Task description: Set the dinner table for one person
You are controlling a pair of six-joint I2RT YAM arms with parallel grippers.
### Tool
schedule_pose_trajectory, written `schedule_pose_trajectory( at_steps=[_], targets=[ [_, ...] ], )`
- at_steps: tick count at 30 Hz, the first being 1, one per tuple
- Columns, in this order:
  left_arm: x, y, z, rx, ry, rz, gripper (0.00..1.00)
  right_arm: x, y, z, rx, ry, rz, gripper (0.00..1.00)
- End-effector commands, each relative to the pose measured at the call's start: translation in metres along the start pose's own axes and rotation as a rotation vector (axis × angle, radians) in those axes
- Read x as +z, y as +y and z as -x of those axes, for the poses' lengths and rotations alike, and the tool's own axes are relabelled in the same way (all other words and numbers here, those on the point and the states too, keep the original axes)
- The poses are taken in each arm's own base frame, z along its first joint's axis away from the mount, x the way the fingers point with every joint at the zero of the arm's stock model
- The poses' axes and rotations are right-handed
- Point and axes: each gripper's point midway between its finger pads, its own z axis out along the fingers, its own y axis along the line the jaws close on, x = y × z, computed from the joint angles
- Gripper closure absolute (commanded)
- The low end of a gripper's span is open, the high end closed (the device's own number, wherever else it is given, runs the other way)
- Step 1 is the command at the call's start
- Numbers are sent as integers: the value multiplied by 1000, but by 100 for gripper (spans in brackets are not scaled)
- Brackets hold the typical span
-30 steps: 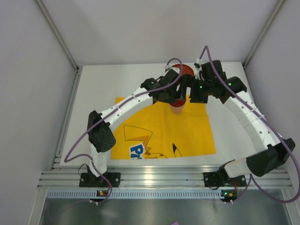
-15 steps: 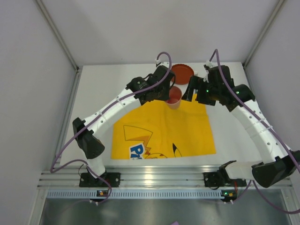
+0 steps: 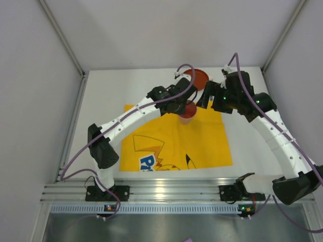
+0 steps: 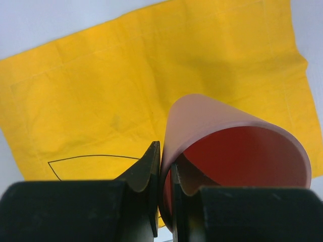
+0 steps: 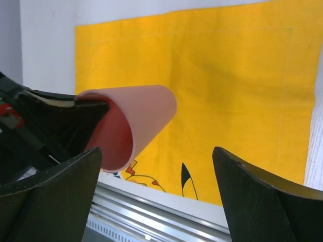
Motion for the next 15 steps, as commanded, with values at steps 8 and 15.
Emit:
schedule_pose_trajectory(
  at_steps=[8, 15],
  targets=[
    [-12, -18, 25, -30, -59, -54, 100, 20, -2, -16, 30, 28, 31, 10],
    [-17, -38, 31, -43, -66, -122, 100, 53, -23, -31, 0, 96, -79, 49]
  ],
)
